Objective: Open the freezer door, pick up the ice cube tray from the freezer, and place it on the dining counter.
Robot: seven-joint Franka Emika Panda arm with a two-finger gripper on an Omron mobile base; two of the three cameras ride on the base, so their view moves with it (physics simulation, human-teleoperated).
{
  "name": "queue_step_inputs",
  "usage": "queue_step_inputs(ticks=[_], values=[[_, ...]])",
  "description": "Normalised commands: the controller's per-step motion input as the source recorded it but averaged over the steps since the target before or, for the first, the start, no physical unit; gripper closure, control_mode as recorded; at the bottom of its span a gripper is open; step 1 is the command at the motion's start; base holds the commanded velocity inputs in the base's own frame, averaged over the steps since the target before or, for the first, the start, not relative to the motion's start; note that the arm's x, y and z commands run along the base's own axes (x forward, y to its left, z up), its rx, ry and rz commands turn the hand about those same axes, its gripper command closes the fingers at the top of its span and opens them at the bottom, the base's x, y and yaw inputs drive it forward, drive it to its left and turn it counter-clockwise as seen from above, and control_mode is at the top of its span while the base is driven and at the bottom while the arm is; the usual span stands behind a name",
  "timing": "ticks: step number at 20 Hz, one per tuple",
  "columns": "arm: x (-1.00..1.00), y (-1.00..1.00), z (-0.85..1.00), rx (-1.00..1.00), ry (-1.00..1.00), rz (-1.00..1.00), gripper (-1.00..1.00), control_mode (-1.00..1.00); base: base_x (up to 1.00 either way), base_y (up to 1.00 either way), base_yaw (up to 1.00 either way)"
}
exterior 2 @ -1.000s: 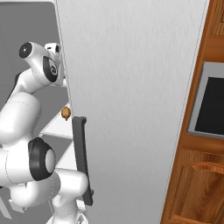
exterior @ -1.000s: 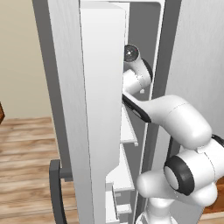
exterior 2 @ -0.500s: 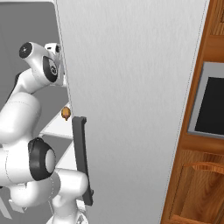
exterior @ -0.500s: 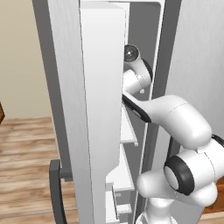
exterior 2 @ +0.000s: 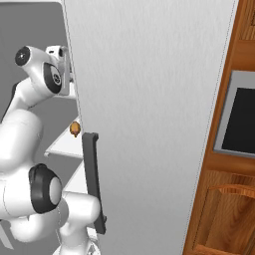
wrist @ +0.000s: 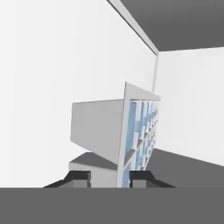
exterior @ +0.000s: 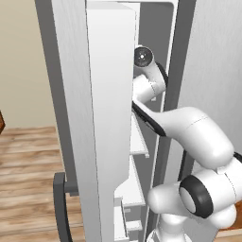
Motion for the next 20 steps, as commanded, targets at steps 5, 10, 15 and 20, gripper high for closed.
queue_step_inputs(ticks=[5,10,15,20], values=[[-0.53,0.03,0.25,-0.06,-0.16,0.05,1.0,-1.0,0.0,0.0,0.0],[-0.57,0.03,0.1,-0.05,-0.13,0.03,1.0,-1.0,0.0,0.0,0.0],[-0.63,0.01,0.2,-0.01,-0.08,0.01,1.0,-1.0,0.0,0.0,0.0],[-0.65,0.0,0.32,0.0,-0.01,0.01,1.0,-1.0,0.0,0.0,0.0]])
